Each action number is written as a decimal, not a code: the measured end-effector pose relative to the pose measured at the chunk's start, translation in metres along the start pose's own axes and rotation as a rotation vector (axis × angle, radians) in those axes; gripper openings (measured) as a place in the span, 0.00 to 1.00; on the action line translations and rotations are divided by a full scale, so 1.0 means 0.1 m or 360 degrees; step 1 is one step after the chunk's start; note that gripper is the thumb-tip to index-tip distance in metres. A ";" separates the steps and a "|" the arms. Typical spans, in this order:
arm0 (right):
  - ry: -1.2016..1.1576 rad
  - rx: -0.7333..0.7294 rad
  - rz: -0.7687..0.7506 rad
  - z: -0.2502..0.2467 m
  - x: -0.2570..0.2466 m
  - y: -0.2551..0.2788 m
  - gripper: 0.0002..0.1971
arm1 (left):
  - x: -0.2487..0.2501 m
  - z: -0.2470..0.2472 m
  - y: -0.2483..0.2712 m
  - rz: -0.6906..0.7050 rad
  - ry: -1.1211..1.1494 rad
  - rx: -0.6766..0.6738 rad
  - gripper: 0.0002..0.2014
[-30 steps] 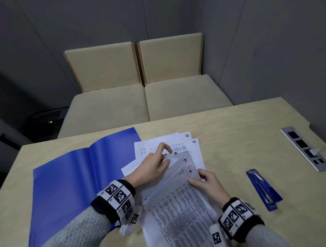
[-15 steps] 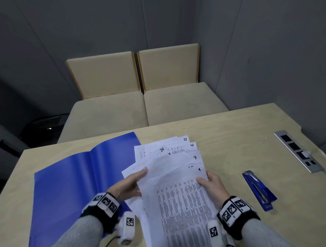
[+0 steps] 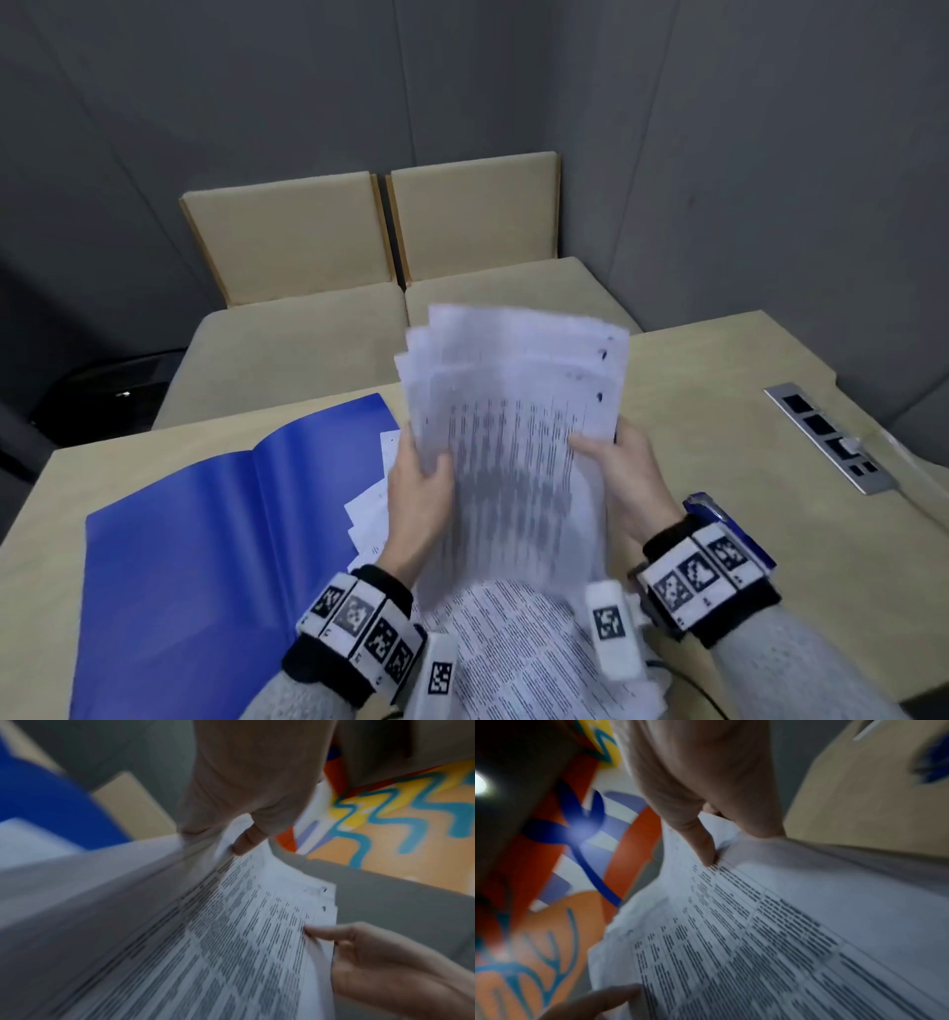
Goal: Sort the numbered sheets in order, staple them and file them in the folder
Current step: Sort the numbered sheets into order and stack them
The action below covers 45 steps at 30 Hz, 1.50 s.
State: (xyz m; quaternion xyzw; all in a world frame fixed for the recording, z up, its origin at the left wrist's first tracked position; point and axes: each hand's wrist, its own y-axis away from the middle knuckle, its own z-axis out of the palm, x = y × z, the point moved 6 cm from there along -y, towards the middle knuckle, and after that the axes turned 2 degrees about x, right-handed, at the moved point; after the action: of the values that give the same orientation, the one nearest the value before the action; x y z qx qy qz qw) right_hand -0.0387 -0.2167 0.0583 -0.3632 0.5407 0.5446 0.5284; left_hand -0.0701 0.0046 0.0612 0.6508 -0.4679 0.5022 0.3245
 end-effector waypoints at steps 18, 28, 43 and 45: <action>-0.0052 -0.0015 -0.0006 0.26 -0.01 -0.30 0.23 | -0.19 -0.06 -0.28 0.0114 0.0431 0.0147 0.17; 0.0284 -0.0069 0.0153 0.35 0.27 -0.59 0.23 | -0.56 0.11 -0.67 -0.0092 0.0180 -0.0046 0.20; 0.0919 0.0493 0.0093 -1.12 -0.06 -1.59 0.08 | -0.28 0.99 -0.70 0.0081 -0.0605 -0.0487 0.21; 0.1150 0.0561 0.0284 -1.47 0.03 -1.68 0.09 | -0.68 1.11 -0.41 0.0038 -0.1166 -0.0856 0.27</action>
State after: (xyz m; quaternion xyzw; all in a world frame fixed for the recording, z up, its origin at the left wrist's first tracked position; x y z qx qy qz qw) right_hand 0.0973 -0.3831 -0.0012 -0.3866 0.8059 0.3246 0.3093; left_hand 0.0029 -0.0608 -0.0333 0.6728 -0.6730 0.1033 0.2893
